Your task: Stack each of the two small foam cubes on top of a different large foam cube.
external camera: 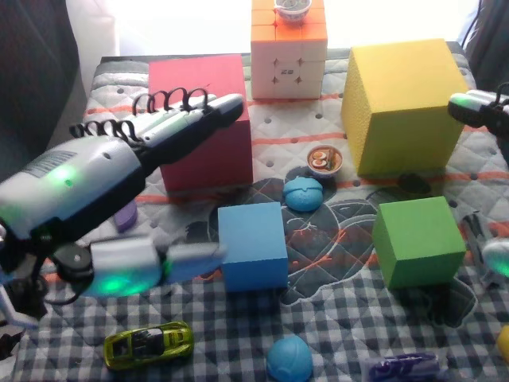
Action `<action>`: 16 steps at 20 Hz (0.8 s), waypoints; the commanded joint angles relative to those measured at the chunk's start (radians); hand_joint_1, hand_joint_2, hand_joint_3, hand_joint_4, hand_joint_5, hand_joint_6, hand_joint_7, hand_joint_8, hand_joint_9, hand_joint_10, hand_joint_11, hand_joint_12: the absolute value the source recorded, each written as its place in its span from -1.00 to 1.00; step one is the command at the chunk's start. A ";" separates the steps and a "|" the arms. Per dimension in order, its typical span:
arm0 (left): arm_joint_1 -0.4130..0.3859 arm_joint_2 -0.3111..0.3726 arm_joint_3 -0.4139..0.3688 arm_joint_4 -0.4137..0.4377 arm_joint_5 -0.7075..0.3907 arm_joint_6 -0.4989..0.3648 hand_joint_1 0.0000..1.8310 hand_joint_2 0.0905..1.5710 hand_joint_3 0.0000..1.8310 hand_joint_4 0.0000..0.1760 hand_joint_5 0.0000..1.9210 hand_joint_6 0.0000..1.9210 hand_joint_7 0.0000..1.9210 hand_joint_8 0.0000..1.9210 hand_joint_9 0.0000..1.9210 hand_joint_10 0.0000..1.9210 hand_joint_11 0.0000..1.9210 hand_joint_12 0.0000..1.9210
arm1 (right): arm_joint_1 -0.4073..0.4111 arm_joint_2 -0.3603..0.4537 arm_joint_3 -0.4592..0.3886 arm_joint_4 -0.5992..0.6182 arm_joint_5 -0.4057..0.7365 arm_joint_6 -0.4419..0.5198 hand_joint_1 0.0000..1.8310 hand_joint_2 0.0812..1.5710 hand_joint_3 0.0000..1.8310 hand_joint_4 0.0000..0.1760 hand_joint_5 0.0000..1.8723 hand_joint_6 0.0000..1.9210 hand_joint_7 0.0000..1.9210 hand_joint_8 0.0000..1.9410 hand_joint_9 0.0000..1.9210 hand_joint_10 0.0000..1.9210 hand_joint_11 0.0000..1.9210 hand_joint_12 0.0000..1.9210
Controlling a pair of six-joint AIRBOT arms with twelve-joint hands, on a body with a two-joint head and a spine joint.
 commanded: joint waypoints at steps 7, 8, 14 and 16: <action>-0.046 -0.089 0.051 0.012 0.029 -0.003 -0.52 0.44 -1.00 -0.47 -1.00 -1.00 -1.00 -1.00 -1.00 -1.00 -1.00 -0.14 | 0.084 -0.069 0.055 0.007 -0.036 0.002 -0.28 0.40 -1.00 -1.00 -1.00 -1.00 -1.00 -1.00 -1.00 -1.00 -1.00 -0.93; -0.052 -0.100 0.059 0.009 0.047 -0.003 -0.51 0.41 -1.00 -0.41 -1.00 -1.00 -1.00 -1.00 -0.99 -1.00 -1.00 -0.05 | 0.105 -0.085 0.068 0.005 -0.068 0.002 -0.28 0.39 -1.00 -1.00 -1.00 -1.00 -1.00 -1.00 -1.00 -1.00 -1.00 -0.99; -0.084 -0.190 0.137 -0.057 0.176 0.002 -0.23 0.25 -1.00 -0.13 -1.00 -1.00 -0.99 -1.00 -0.96 -0.98 -1.00 0.37 | 0.195 -0.176 0.139 -0.014 -0.245 0.002 -0.31 0.31 -1.00 -1.00 -1.00 -1.00 -1.00 -1.00 -0.94 -0.96 -1.00 0.25; -0.092 -0.215 0.153 -0.077 0.204 0.025 -0.13 0.26 -1.00 -0.27 -0.99 -1.00 -0.95 -0.99 -0.88 -0.94 -1.00 0.52 | 0.204 -0.197 0.155 -0.014 -0.286 0.002 -0.26 0.31 -1.00 -1.00 -1.00 -1.00 -1.00 -1.00 -0.94 -0.95 -1.00 0.21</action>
